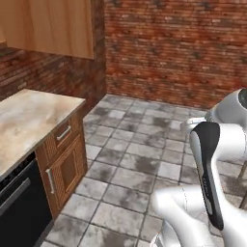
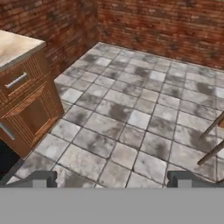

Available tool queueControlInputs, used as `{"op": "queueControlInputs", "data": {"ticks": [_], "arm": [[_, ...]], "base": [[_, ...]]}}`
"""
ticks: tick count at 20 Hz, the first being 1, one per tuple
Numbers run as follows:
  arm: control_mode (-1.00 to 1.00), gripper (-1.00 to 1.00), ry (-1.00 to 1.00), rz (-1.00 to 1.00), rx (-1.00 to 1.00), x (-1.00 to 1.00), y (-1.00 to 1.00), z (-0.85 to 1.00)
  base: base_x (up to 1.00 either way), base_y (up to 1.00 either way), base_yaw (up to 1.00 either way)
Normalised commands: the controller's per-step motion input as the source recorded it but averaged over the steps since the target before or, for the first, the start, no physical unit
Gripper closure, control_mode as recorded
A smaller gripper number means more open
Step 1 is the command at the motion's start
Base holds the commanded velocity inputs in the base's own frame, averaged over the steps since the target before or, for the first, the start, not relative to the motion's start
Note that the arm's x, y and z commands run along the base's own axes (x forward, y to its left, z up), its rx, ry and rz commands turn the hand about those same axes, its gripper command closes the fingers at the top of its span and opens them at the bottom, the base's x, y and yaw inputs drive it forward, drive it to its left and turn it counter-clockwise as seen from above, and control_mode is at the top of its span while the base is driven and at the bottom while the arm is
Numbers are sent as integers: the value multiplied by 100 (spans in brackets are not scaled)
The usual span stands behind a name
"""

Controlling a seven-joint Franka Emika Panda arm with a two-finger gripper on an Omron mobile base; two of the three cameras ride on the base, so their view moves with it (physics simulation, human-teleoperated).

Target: There is a tray on the dining counter. Grab the cup, mug, and pitcher and place them on the tray. The pitcher may be placed next to the tray if it cannot fit the tray.

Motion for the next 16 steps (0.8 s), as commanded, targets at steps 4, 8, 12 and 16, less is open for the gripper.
{"op": "queueControlInputs", "data": {"ticks": [4, 8, 12, 16], "arm": [[100, -100, 0, 0, 0, 0, 0, 0], [100, -100, 0, 0, 0, 0, 0, 0], [100, -100, 0, 0, 0, 0, 0, 0], [100, -100, 0, 0, 0, 0, 0, 0]], "base": [[9, 0, 76], [26, 3, 68], [38, 2, 57], [48, 4, 50]]}}
